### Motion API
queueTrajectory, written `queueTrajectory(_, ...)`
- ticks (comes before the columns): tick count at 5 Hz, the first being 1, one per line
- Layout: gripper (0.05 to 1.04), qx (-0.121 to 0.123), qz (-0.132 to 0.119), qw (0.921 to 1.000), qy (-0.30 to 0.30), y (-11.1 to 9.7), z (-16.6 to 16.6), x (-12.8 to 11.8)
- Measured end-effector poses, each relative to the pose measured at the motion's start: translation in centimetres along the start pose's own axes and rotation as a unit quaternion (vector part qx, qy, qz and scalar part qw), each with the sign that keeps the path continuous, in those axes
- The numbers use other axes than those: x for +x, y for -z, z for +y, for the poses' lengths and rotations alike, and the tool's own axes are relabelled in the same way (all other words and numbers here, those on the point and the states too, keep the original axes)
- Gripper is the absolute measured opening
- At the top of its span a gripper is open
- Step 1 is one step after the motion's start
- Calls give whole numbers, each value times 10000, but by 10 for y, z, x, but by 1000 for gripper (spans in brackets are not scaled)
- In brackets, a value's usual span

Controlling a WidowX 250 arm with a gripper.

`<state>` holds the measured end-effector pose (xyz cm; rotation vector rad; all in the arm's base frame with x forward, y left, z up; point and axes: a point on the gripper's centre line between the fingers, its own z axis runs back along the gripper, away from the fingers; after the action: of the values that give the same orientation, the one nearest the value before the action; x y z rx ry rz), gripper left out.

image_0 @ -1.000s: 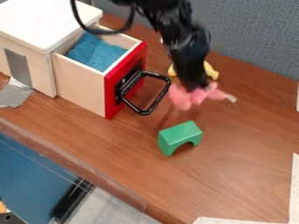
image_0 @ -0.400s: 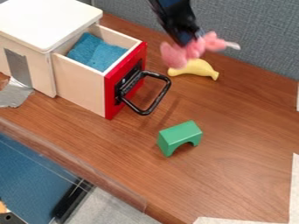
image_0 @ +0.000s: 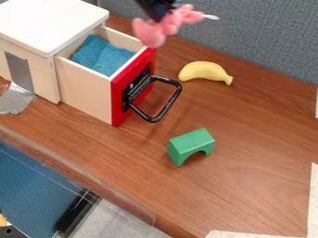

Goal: Put the pink stoy in the drawer

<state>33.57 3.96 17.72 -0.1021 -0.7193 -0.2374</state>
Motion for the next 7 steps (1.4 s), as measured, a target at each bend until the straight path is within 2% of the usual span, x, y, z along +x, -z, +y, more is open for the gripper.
queueTrajectory(1, 55, 375, 80, 9990, -218, -4, 25, -9)
queueTrajectory(3, 55, 759, 339, 9954, -470, 4, 58, -29)
queueTrajectory(4, 62, 805, 492, 9944, -480, 17, 64, -41)
queueTrajectory(5, 111, 826, 612, 9933, -530, 27, 68, -48)
queueTrajectory(6, 296, 786, 635, 9935, -532, 28, 67, -49)
queueTrajectory(7, 592, 706, 698, 9931, -632, 24, 66, -52)
